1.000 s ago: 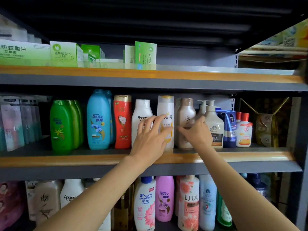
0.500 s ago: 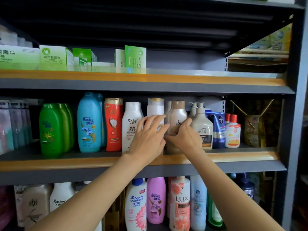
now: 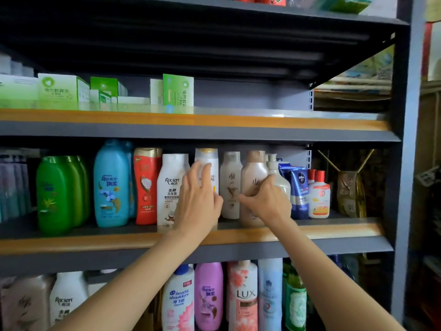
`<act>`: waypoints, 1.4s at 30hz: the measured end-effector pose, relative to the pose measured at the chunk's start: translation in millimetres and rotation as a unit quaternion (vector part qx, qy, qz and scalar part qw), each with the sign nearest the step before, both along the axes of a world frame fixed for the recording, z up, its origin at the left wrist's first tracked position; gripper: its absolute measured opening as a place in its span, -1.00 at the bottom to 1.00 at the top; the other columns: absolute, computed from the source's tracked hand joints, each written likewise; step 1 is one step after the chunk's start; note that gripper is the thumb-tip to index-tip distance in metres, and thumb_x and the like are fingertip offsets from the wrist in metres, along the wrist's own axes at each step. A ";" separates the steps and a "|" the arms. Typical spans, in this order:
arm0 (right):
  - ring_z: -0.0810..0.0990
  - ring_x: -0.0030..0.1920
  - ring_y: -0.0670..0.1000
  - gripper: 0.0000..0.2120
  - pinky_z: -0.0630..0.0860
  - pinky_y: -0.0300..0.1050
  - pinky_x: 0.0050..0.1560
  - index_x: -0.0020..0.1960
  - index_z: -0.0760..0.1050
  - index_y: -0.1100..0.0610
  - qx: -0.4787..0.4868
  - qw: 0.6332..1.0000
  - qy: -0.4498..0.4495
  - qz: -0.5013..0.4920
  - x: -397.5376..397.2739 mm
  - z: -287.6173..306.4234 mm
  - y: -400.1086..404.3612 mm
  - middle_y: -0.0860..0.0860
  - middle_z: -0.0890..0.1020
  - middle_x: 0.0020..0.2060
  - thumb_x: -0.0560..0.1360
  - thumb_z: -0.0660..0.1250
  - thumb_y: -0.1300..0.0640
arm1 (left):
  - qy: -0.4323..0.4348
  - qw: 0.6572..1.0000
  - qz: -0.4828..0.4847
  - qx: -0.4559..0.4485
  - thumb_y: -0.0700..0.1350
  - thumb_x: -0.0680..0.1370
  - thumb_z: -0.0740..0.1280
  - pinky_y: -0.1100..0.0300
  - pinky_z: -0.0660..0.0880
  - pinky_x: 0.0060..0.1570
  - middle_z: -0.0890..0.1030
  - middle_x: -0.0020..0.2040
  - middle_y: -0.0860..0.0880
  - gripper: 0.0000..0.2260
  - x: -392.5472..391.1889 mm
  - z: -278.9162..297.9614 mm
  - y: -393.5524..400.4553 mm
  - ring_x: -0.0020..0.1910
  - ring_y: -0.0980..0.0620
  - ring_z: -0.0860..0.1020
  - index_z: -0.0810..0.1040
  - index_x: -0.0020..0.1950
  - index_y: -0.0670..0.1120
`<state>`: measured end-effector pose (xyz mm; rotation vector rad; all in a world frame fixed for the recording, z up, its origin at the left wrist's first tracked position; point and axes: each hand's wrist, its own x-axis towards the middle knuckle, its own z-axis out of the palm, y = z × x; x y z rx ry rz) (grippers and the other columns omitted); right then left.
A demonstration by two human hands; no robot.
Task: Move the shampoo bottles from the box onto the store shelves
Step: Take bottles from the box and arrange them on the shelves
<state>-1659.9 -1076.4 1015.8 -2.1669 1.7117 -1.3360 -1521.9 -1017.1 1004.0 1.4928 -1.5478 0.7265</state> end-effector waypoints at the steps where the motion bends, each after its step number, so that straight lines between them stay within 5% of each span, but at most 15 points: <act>1: 0.57 0.06 0.18 -0.27 0.41 -0.06 -0.15 0.27 0.18 0.25 0.005 1.000 0.004 -0.011 -7.2 1.5 -2.2 0.11 0.58 0.02 0.37 0.40 -0.18 | 0.030 0.999 0.004 0.014 -0.17 0.55 0.21 0.08 0.24 0.36 0.03 0.51 -0.19 -0.43 -4.1 -0.2 -0.1 0.46 -0.14 0.13 0.07 0.51 -0.17; 4: 0.56 0.11 0.21 -0.23 0.42 -0.02 -0.09 0.31 0.15 0.29 0.004 0.999 0.014 -0.043 -27.0 3.3 -9.1 0.16 0.56 0.10 0.36 0.42 -0.13 | 0.121 0.990 0.005 0.067 -0.08 0.58 0.22 0.09 0.14 0.41 -0.17 0.53 -0.22 -0.29 -16.4 -1.0 -7.4 0.52 -0.16 -0.02 -0.21 0.53 -0.16; 6: 0.57 0.09 0.22 -0.23 0.43 -0.02 -0.10 0.32 0.14 0.29 0.003 0.998 0.018 -0.053 -36.9 2.2 -15.8 0.17 0.58 0.09 0.37 0.42 -0.11 | 0.199 0.976 -0.009 0.086 -0.09 0.55 0.29 0.05 0.19 0.39 -0.04 0.52 -0.26 -0.22 -20.2 -0.4 -13.4 0.48 -0.19 0.12 -0.23 0.52 -0.19; 9: 0.58 0.06 0.21 -0.26 0.46 0.00 -0.10 0.31 0.15 0.29 0.020 0.998 0.004 -0.054 -47.2 1.7 -24.4 0.16 0.59 0.06 0.39 0.41 -0.10 | 0.256 0.962 0.007 0.094 -0.13 0.51 0.36 0.04 0.38 0.20 0.27 0.37 -0.26 -0.25 -19.4 -0.9 -21.9 0.30 -0.20 0.36 -0.07 0.50 -0.23; 14: 0.55 0.11 0.17 -0.24 0.44 -0.05 -0.12 0.36 0.11 0.27 0.044 0.998 -0.032 -0.041 -50.2 -4.0 -27.8 0.12 0.57 0.09 0.41 0.39 -0.13 | 0.276 0.943 -0.075 0.171 -0.09 0.50 0.38 0.19 0.47 -0.11 0.42 0.24 -0.16 -0.48 -30.1 4.0 -37.3 0.10 -0.09 0.48 0.22 0.34 -0.21; 17: 0.50 0.17 0.19 -0.27 0.46 0.03 0.00 0.33 0.15 0.26 0.032 0.998 -0.039 -0.035 -51.6 -6.8 -24.9 0.15 0.47 0.19 0.40 0.41 -0.12 | 0.276 0.937 -0.123 0.175 -0.11 0.46 0.41 0.06 0.49 0.07 0.42 0.24 -0.14 -0.47 -51.1 3.5 -47.9 0.18 -0.11 0.46 0.24 0.32 -0.20; 21: 0.45 0.21 0.24 -0.23 0.45 0.05 0.05 0.38 0.14 0.29 0.024 0.999 -0.025 -0.039 -57.5 -6.4 -21.7 0.22 0.31 0.31 0.41 0.40 -0.11 | 0.255 0.947 -0.094 0.172 -0.06 0.47 0.41 0.11 0.40 0.00 0.37 0.30 -0.16 -0.40 -78.6 4.1 -56.6 0.22 -0.14 0.44 0.18 0.36 -0.22; 25: 0.40 0.21 0.23 -0.45 0.37 -0.01 0.03 0.30 0.23 0.27 -0.032 0.996 -0.023 -0.076 -62.7 -2.6 -10.2 0.21 0.31 0.26 0.47 0.34 0.02 | 0.277 0.939 -0.098 0.179 -0.06 0.46 0.42 0.05 0.39 0.14 0.31 0.35 -0.19 -0.34 -84.1 4.7 -57.2 0.27 -0.16 0.40 0.14 0.39 -0.23; 28: 0.40 0.13 0.19 -0.64 0.31 -0.10 0.09 0.21 0.36 0.28 -0.230 0.970 -0.054 -0.052 -49.5 6.2 12.6 0.20 0.42 0.13 0.47 0.31 0.17 | 0.205 0.964 -0.089 0.143 -0.01 0.50 0.37 0.09 0.33 0.27 0.22 0.41 -0.16 -0.26 -73.9 0.7 -38.5 0.36 -0.10 0.31 0.01 0.49 -0.20; 31: 0.49 -0.09 0.13 -0.88 0.29 -0.19 -0.11 -0.06 0.49 0.28 -0.354 0.931 -0.038 0.082 -8.6 17.1 32.2 0.17 0.54 -0.14 0.43 0.25 0.26 | 0.019 0.999 -0.048 -0.013 -0.14 0.47 0.36 0.04 0.38 0.21 0.40 0.26 -0.15 -0.48 -47.2 -2.3 -11.9 0.24 -0.14 0.42 0.30 0.38 -0.20; 33: 0.52 -0.06 0.16 -0.86 0.34 -0.14 -0.11 -0.04 0.52 0.30 -0.302 0.941 0.011 0.152 25.3 22.9 30.2 0.19 0.57 -0.12 0.49 0.21 0.28 | -0.055 0.995 0.019 -0.084 -0.23 0.31 0.42 0.03 0.40 0.15 0.51 0.13 -0.15 -0.54 -18.2 -0.8 -2.3 0.10 -0.16 0.51 0.47 0.20 -0.19; 35: 0.49 0.13 0.17 -0.75 0.37 -0.12 0.05 0.19 0.47 0.30 -0.227 0.958 0.069 0.158 55.2 28.2 17.6 0.20 0.54 0.09 0.56 0.16 0.27 | -0.085 0.989 0.076 -0.096 -0.24 0.28 0.42 0.01 0.35 0.18 0.53 0.14 -0.14 -0.56 12.9 3.1 4.4 0.13 -0.13 0.48 0.51 0.15 -0.17; 38: 0.29 0.34 0.16 -0.58 0.23 -0.12 0.29 0.43 0.19 0.29 -0.188 0.960 0.186 0.096 84.9 33.9 -11.9 0.20 0.34 0.35 0.61 0.08 0.20 | -0.147 0.978 0.116 -0.095 -0.21 0.37 0.30 -0.02 0.21 0.30 0.52 0.23 -0.13 -0.60 47.3 7.6 10.5 0.27 -0.08 0.40 0.53 0.20 -0.16; 42: 0.01 0.51 0.18 -0.46 0.02 0.00 0.49 0.51 -0.10 0.30 -0.159 0.951 0.264 0.023 113.0 36.8 -36.9 0.23 0.01 0.51 0.63 -0.01 0.13 | -0.219 0.962 0.149 -0.058 -0.14 0.44 0.12 -0.08 0.18 0.34 0.48 0.33 -0.12 -0.56 63.1 10.0 10.0 0.36 -0.08 0.41 0.51 0.28 -0.18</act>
